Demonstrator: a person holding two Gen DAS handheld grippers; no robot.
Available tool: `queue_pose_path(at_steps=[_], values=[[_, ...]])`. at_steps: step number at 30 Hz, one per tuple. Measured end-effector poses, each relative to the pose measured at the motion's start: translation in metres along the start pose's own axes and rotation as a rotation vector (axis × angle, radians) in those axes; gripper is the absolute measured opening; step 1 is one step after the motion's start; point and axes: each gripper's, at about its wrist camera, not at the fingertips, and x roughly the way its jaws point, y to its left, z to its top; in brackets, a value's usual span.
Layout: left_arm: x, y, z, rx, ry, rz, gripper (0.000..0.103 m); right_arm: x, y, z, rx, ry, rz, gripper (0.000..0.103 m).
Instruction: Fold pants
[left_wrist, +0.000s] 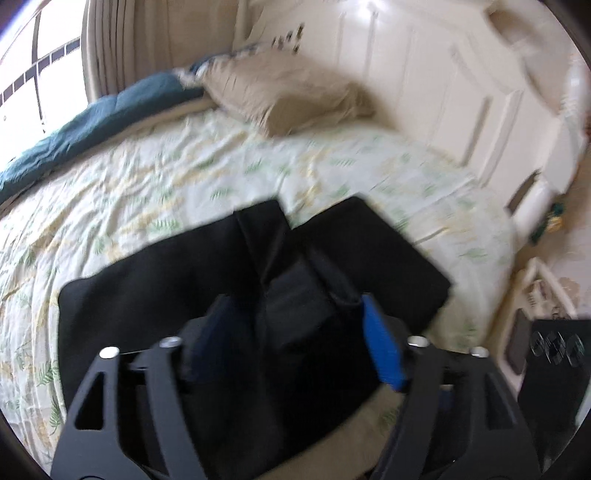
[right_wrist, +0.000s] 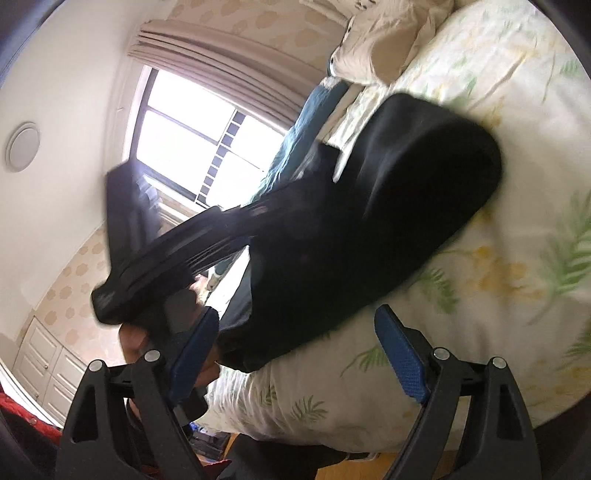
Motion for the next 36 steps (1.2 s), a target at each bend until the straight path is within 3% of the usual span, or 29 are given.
queue_pose_path(at_steps=[2,6,9,14,18,21,24,26,27,29,31,36], values=[[-0.025,0.004,-0.005,-0.007,-0.071,-0.01,0.091,-0.01,0.011,0.008,-0.021,-0.017,-0.003,0.085],[-0.062,0.038,-0.026,-0.079,-0.15,0.024,0.095,-0.016,0.033,0.033,-0.082,-0.043,0.018,0.085],[-0.068,0.071,-0.039,-0.142,-0.142,0.069,0.095,0.0,0.037,0.064,-0.11,-0.018,0.046,0.085],[-0.071,0.126,-0.071,-0.256,-0.092,0.152,0.095,0.06,0.017,0.113,-0.128,0.129,-0.079,0.085],[-0.074,0.157,-0.097,-0.322,-0.055,0.195,0.095,0.1,0.006,0.126,-0.139,0.236,-0.213,0.085],[-0.075,0.17,-0.113,-0.357,-0.042,0.203,0.095,0.117,0.002,0.125,-0.114,0.31,-0.216,0.083],[-0.076,0.183,-0.123,-0.409,-0.044,0.171,0.095,0.136,0.005,0.116,-0.122,0.396,-0.198,0.066],[-0.076,0.186,-0.126,-0.432,-0.047,0.155,0.095,0.147,0.005,0.109,-0.125,0.449,-0.205,0.042],[-0.077,0.187,-0.128,-0.441,-0.049,0.149,0.095,0.147,0.007,0.105,-0.131,0.461,-0.214,0.039],[-0.078,0.187,-0.129,-0.439,-0.053,0.15,0.095,0.15,0.012,0.102,-0.16,0.469,-0.242,0.022],[-0.078,0.187,-0.129,-0.434,-0.053,0.154,0.095,0.145,0.021,0.104,-0.173,0.453,-0.227,0.016],[-0.083,0.189,-0.128,-0.44,-0.056,0.138,0.095,0.111,0.059,0.123,-0.274,0.35,-0.2,0.013]])
